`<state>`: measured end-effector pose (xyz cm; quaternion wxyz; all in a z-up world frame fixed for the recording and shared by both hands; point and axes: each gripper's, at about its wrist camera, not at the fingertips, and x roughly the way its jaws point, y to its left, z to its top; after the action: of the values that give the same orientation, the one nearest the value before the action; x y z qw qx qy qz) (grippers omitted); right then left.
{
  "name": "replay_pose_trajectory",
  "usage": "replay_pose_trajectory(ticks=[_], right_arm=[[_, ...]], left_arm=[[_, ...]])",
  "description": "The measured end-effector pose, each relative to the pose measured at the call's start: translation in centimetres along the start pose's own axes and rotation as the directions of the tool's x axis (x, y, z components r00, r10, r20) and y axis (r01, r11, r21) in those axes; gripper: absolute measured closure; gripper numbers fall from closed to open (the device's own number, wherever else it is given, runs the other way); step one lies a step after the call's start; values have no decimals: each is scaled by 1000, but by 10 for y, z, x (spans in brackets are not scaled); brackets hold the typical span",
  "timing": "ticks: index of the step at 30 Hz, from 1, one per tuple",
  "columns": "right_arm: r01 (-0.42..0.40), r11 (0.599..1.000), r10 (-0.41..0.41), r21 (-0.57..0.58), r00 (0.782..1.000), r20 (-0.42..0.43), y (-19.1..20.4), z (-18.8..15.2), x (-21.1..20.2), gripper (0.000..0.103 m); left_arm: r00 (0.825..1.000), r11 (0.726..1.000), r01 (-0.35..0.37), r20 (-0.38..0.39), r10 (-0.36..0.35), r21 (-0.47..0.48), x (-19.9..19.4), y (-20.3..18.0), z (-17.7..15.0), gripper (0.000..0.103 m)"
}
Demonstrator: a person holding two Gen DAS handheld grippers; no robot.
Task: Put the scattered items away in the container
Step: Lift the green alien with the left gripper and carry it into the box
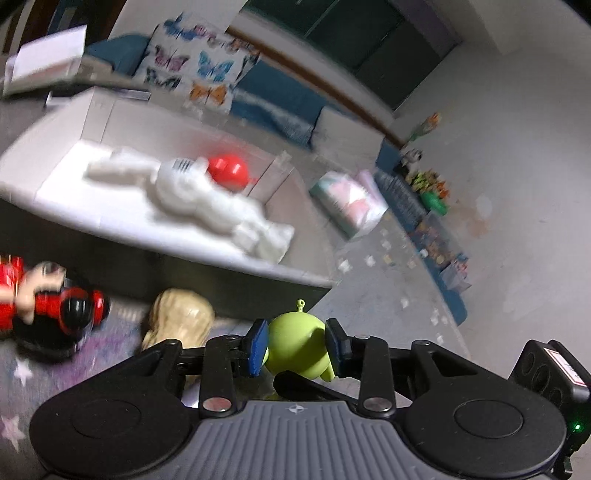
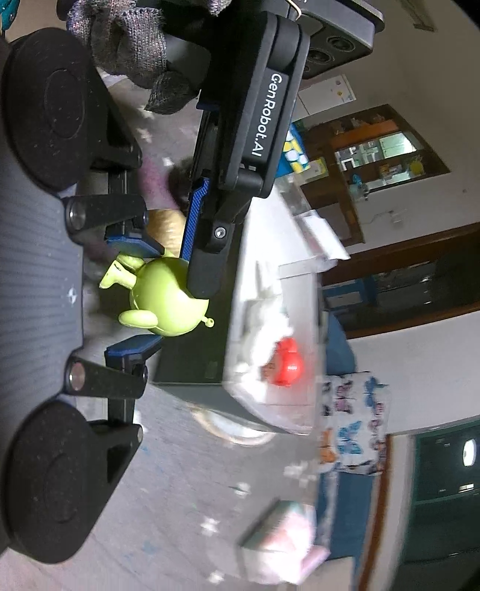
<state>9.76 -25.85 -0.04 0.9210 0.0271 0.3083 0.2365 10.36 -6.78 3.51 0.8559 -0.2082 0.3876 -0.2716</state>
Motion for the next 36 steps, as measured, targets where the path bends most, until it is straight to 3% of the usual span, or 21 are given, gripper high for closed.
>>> replay_pose_trajectory(ticks=[7,16,24,36], right_arm=[[30,997,-25,-74,997,69,1,46,6,57],[80,992,-80,-100,997,2,-21,80,65,57],[106,986,-117,-127,990,-83,-28,82,101,57],[119,980,-132,-161,988,-75,-22,76,95,56]], left_arm=[[994,1000,18,105,-19,10,-4,-5,40,67],[996,998,0,90,5,-58,48,25,82,67],[999,995,1,51,4,-104,76,49,82,67],[999,995,8,39,-4,-100,74,50,72,67]])
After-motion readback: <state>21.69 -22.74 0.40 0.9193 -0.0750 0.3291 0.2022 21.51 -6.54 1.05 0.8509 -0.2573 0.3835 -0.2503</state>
